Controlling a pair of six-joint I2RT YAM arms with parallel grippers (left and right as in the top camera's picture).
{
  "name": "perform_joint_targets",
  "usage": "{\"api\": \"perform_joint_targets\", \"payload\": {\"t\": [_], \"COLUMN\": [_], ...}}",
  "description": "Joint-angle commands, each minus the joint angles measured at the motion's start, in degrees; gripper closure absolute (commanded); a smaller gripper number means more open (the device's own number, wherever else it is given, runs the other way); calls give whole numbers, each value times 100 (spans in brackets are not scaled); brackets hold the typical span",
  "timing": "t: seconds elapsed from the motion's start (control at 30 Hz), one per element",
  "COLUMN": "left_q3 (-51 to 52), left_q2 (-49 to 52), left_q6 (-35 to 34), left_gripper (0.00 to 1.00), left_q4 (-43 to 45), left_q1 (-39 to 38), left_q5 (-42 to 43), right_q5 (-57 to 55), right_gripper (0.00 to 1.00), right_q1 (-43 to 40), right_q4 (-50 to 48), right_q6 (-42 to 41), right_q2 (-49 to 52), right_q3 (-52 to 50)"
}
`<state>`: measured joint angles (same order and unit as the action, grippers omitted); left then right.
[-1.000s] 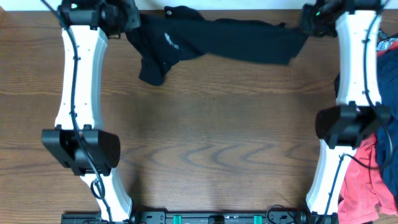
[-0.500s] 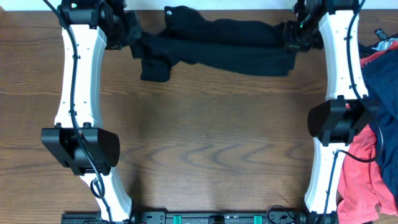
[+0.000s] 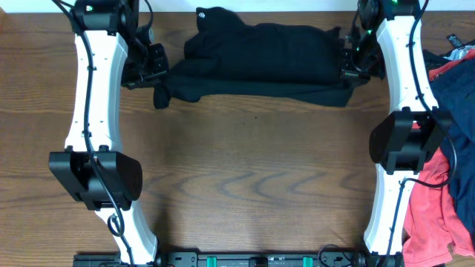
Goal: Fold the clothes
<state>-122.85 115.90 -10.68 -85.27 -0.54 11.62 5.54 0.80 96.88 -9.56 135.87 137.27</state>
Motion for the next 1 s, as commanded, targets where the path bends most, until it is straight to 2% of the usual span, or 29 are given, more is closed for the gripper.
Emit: {"api": "perform_joint_targets", "payload": {"t": [0.0, 0.23, 0.43, 0.7, 0.97], "left_q3": [586, 2677, 3886, 4094, 4129], "left_q2": [-118, -118, -125, -138, -138], "left_q6": [-52, -52, -52, -52, -52], "left_gripper": [94, 94, 94, 94, 94], "left_q4": [190, 1204, 1803, 1939, 2369], "left_q1": [46, -55, -214, -238, -240], "left_q5": [-175, 173, 192, 184, 103], "right_q5": [-116, -125, -166, -162, 125], "right_gripper": [99, 99, 99, 99, 99], "right_q1": [-225, -374, -531, -529, -529], "right_q4": [2, 37, -76, -549, -1952], "right_q6": [90, 264, 282, 149, -116], "right_q2": [-173, -173, -173, -175, -175], "right_q3": [-256, -688, -1333, -2326, -3827]}}
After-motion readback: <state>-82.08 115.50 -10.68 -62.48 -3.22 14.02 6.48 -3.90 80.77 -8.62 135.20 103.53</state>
